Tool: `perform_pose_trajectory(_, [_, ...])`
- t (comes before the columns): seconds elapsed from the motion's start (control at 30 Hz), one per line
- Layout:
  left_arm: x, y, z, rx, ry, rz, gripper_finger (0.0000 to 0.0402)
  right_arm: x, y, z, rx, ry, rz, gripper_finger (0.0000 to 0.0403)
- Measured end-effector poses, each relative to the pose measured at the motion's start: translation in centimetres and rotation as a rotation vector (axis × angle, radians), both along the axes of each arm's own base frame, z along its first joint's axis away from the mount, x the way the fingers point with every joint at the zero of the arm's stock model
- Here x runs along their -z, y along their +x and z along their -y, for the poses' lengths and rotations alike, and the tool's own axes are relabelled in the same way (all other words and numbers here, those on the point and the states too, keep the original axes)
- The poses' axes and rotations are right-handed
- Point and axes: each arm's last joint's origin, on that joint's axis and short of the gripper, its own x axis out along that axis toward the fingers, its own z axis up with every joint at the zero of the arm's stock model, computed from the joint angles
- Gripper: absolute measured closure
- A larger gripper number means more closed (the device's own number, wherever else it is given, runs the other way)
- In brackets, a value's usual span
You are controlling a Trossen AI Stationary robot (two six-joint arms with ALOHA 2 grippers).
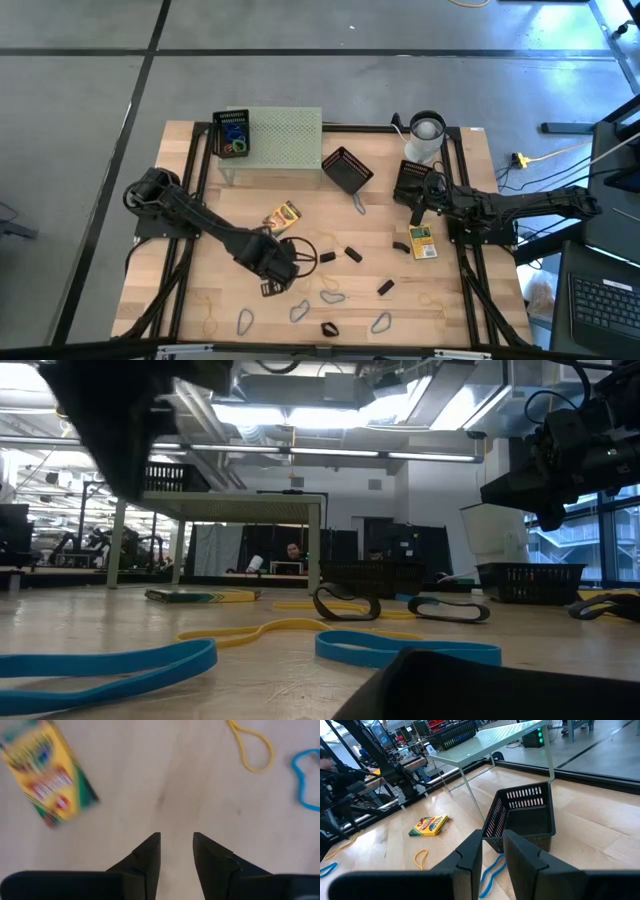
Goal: Pick & Place Office Desk Supplies
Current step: Put the blue rubber band into the right black bin
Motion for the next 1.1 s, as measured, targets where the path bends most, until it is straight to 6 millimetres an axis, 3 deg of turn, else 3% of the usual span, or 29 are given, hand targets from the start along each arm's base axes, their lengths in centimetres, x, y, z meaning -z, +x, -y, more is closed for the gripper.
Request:
perform_pose_trajectory(0.17, [0.0, -0.6, 1.1, -0.164, -0.170, -0.085, 0.0259, 0.0, 0.0, 0.0, 0.001, 0.000, 0.000, 0.0321])
perform_pose_trajectory(0.43, [1.7, -1.8, 4.1, -0.338, -0.233, -0.212, 0.0224, 0.0, 0.0, 0.0, 0.000, 0.000, 0.000, 0.0321])
perform_pose_trajectory(0.77, [5.6, -3.4, 10.1, -0.265, -0.247, -0.207, 0.0226, 0.0, 0.0, 0.0, 0.001, -0.001, 0.000, 0.0321])
perform_pose_trajectory(1.1, [8.1, -5.6, 12.5, -0.179, -0.126, -0.211, 0.0227, 0.0, 0.0, 0.0, 0.003, -0.002, -0.001, 0.0321])
